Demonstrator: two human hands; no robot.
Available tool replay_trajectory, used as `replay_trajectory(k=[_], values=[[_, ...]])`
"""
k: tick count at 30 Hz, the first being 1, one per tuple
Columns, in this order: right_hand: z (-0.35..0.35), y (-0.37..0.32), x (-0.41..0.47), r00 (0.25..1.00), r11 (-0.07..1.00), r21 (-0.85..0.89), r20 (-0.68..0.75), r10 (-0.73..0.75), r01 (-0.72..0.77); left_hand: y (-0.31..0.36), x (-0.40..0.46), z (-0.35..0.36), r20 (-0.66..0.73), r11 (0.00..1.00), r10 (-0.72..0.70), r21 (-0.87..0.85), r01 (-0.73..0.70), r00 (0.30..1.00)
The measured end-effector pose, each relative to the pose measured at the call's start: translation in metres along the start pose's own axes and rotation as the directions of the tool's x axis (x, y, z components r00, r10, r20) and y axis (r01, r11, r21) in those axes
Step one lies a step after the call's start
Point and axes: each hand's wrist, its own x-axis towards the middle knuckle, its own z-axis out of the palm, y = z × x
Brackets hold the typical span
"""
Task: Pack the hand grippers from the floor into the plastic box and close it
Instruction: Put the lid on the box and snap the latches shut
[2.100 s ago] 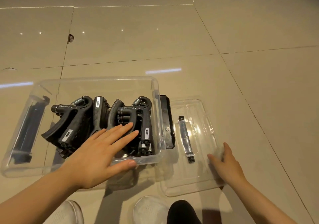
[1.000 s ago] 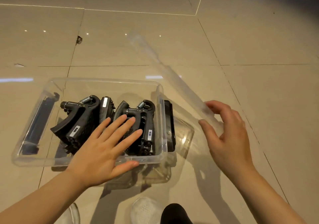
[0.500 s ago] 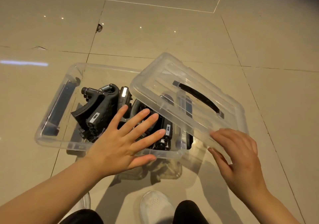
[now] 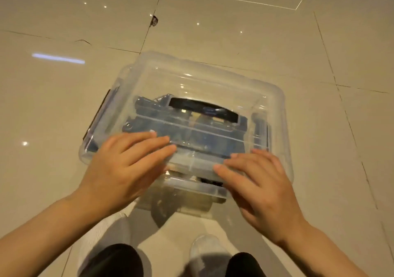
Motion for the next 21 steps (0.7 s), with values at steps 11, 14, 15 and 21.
replay_trajectory(k=[11, 14, 15, 21], values=[[0.030, -0.038, 0.027, 0.998, 0.995, 0.096, 0.058, 0.004, -0.009, -0.016, -0.049, -0.007, -0.038, 0.989, -0.146, -0.013, 0.146, 0.989], [0.028, -0.038, 0.022, 0.997, 0.998, 0.044, 0.070, -0.045, 0.042, -0.012, -0.046, -0.004, -0.048, 0.990, -0.140, -0.018, 0.140, 0.989], [0.027, -0.035, 0.019, 0.996, 0.999, 0.023, 0.077, -0.049, 0.047, -0.010, -0.043, -0.003, -0.050, 0.991, -0.136, -0.020, 0.135, 0.989], [0.020, -0.014, -0.010, 0.994, 0.999, 0.033, 0.109, 0.004, -0.007, 0.004, -0.040, 0.005, -0.041, 0.992, -0.126, 0.022, 0.127, 0.991]])
